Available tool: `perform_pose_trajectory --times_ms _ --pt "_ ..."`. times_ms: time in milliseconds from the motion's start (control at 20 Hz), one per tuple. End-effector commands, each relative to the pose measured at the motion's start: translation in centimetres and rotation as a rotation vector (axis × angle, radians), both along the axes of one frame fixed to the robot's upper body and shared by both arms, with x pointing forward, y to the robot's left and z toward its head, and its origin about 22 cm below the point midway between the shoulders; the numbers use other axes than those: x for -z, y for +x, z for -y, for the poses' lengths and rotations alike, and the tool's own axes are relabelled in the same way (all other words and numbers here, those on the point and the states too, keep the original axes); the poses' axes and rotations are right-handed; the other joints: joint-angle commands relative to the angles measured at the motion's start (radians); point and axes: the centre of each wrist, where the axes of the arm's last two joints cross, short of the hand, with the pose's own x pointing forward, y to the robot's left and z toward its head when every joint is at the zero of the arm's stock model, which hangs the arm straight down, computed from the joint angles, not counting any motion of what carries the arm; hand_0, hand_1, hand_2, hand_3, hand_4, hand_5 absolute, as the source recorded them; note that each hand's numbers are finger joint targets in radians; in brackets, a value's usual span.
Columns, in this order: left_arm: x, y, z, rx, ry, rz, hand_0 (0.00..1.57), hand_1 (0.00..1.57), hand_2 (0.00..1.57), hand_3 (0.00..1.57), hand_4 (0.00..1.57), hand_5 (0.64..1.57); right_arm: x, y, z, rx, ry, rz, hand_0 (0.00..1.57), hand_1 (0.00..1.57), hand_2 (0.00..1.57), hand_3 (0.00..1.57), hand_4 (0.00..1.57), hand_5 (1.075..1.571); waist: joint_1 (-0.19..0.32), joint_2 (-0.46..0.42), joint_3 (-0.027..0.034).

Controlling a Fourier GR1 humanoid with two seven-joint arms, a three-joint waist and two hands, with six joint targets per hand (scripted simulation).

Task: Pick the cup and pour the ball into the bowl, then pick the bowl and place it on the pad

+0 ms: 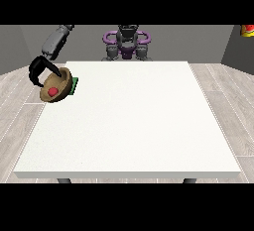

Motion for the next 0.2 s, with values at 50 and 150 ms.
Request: perform_pose_trajectory --times_ms 50,150 --pt "2.8 1.5 3.0 -0.005 -0.017 -0.1 0.0 0.0 0.0 0.0 1.19 1.569 -0.8 0.3 0.2 -0.061 -0.03 -0.122 0.0 0.0 0.0 0.0 0.0 1.4 -0.024 -0.113 0.0002" --pt "4.6 0.1 0.4 -0.036 -0.028 -0.134 0.0 0.0 0.0 0.0 1.19 1.569 -3.5 0.4 1.1 -0.074 -0.039 -0.089 0.0 0.0 0.0 0.0 0.2 1.375 -0.048 -0.154 -0.0012"
